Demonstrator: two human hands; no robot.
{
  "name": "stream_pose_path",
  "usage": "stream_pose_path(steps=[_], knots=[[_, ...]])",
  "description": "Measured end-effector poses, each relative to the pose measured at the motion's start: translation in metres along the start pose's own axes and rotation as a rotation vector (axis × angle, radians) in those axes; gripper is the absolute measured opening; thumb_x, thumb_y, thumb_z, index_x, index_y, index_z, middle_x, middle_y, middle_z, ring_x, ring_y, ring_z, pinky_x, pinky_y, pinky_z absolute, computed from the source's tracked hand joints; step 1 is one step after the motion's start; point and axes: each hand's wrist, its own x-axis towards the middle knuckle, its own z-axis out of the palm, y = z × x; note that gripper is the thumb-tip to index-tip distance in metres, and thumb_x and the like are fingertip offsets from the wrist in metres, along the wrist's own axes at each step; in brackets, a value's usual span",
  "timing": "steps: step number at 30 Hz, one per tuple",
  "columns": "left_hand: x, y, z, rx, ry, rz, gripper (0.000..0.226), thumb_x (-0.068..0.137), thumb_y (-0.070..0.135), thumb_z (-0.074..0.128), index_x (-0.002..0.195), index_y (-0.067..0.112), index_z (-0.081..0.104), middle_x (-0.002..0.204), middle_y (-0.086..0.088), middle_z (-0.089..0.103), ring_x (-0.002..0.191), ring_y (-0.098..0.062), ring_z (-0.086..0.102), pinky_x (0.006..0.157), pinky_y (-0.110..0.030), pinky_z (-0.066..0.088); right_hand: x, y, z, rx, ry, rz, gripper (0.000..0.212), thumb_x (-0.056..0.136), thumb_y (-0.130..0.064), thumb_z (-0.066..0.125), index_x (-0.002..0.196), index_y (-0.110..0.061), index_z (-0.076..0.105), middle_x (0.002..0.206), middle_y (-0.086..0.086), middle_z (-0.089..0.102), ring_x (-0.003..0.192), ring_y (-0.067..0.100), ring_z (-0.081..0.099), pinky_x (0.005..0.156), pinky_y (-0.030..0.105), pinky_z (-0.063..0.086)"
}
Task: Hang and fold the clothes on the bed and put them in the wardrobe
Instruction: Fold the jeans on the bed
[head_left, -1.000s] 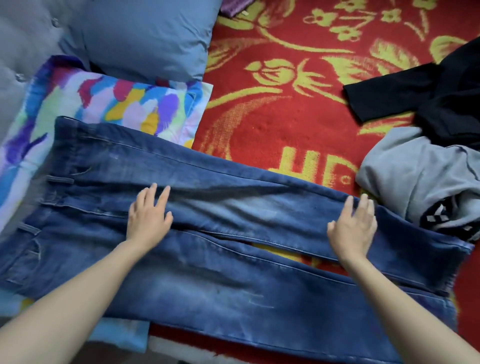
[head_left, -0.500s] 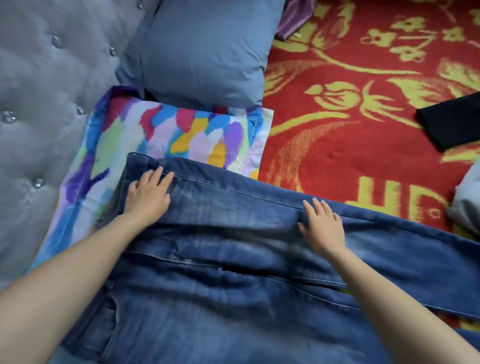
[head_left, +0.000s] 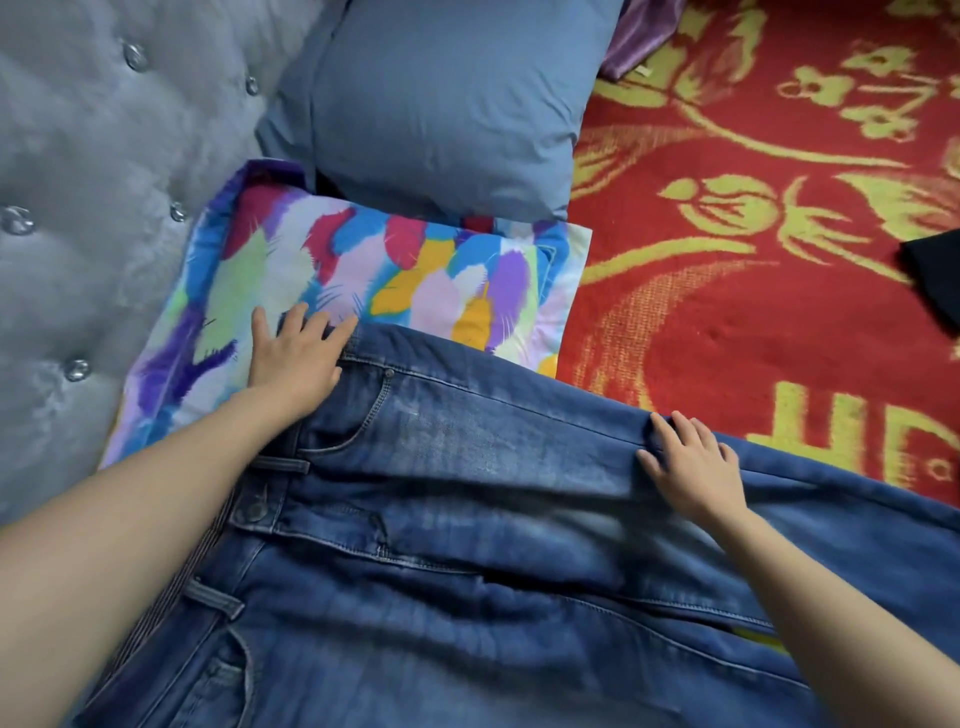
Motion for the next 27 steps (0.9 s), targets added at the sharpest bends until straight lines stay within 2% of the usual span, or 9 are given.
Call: stream_pose_path(steps=[3, 5, 8, 11, 14, 18, 21, 24, 27], knots=[[0.004, -0.01, -0.009, 0.006, 0.034, 0.026, 0.042, 0.087, 0.031, 0.059, 0.126, 0.019, 0.051, 0.12, -0.008, 0.05, 0.118, -0.027, 0.038, 0.106, -0.049, 0.018, 0.009, 0.0, -0.008, -0.01, -0.08, 0.031, 0.06, 0.094, -0.037, 0.046, 0.147, -0.024, 0.02, 0.147, 0.001, 0.033, 0.138, 0.022, 0.023, 0.11, 0.045, 0.02], [0.002, -0.02, -0.015, -0.06, 0.078, 0.048, 0.031, 0.083, 0.023, 0.063, 0.113, 0.014, 0.061, 0.111, -0.011, 0.054, 0.112, -0.028, 0.044, 0.1, -0.043, 0.024, 0.009, 0.0, -0.011, -0.126, -0.012, 0.032, 0.045, 0.092, -0.032, 0.049, 0.134, -0.019, 0.042, 0.13, 0.006, 0.047, 0.124, 0.027, 0.036, 0.103, 0.042, 0.027], [-0.02, -0.039, -0.027, -0.24, 0.308, 0.182, 0.02, 0.07, 0.007, 0.075, 0.085, -0.001, 0.065, 0.086, -0.023, 0.059, 0.084, -0.039, 0.058, 0.073, -0.048, 0.042, -0.003, 0.008, -0.018, -0.078, 0.222, 0.002, 0.02, 0.086, -0.021, 0.06, 0.096, -0.003, 0.06, 0.101, 0.018, 0.055, 0.101, 0.035, 0.046, 0.084, 0.042, 0.032], [-0.064, -0.061, -0.021, -0.321, 0.539, 0.268, 0.023, 0.077, 0.024, 0.058, 0.072, 0.002, 0.058, 0.072, -0.02, 0.06, 0.065, -0.038, 0.059, 0.056, -0.047, 0.045, -0.034, 0.025, -0.019, 0.106, 0.515, -0.218, 0.016, 0.071, -0.003, 0.071, 0.072, 0.005, 0.057, 0.075, 0.023, 0.054, 0.072, 0.04, 0.053, 0.063, 0.045, 0.042], [-0.116, -0.065, 0.005, -0.366, 0.582, 0.326, 0.014, 0.078, 0.026, 0.048, 0.082, 0.012, 0.051, 0.078, -0.016, 0.065, 0.068, -0.034, 0.059, 0.064, -0.043, 0.038, -0.081, 0.039, -0.007, 0.054, 0.521, -0.439, 0.018, 0.071, -0.017, 0.055, 0.067, 0.001, 0.058, 0.063, 0.015, 0.054, 0.056, 0.035, 0.055, 0.049, 0.038, 0.046], [-0.18, -0.055, 0.047, -0.377, 0.548, 0.269, 0.018, 0.064, 0.013, 0.045, 0.083, 0.015, 0.048, 0.082, -0.015, 0.068, 0.076, -0.028, 0.055, 0.066, -0.04, 0.033, -0.136, 0.038, 0.02, -0.008, 0.412, -0.549, 0.026, 0.072, -0.023, 0.048, 0.061, -0.004, 0.06, 0.057, 0.009, 0.052, 0.05, 0.029, 0.057, 0.051, 0.032, 0.035], [-0.21, -0.056, 0.061, -0.39, 0.54, 0.187, 0.023, 0.061, 0.011, 0.04, 0.081, 0.013, 0.051, 0.084, -0.014, 0.068, 0.082, -0.025, 0.048, 0.067, -0.04, 0.033, -0.167, 0.029, 0.028, 0.02, 0.359, -0.551, 0.015, 0.058, -0.009, 0.073, 0.061, -0.004, 0.059, 0.056, 0.007, 0.053, 0.048, 0.025, 0.057, 0.038, 0.027, 0.037], [-0.249, -0.059, 0.065, -0.395, 0.562, 0.112, 0.024, 0.06, 0.009, 0.038, 0.078, 0.011, 0.055, 0.084, -0.012, 0.069, 0.084, -0.022, 0.048, 0.069, -0.038, 0.031, -0.196, 0.03, 0.037, 0.129, 0.267, -0.513, 0.042, 0.035, 0.002, 0.086, 0.066, -0.003, 0.058, 0.054, 0.008, 0.054, 0.046, 0.024, 0.058, 0.034, 0.021, 0.036], [-0.279, -0.062, 0.079, -0.363, 0.552, 0.08, 0.024, 0.063, 0.01, 0.039, 0.079, 0.01, 0.057, 0.088, -0.013, 0.07, 0.087, -0.02, 0.049, 0.071, -0.035, 0.03, -0.227, 0.031, 0.044, 0.116, 0.318, -0.657, 0.029, 0.054, -0.014, 0.064, 0.076, -0.014, 0.046, 0.053, 0.004, 0.052, 0.043, 0.021, 0.055, 0.034, 0.021, 0.034]])
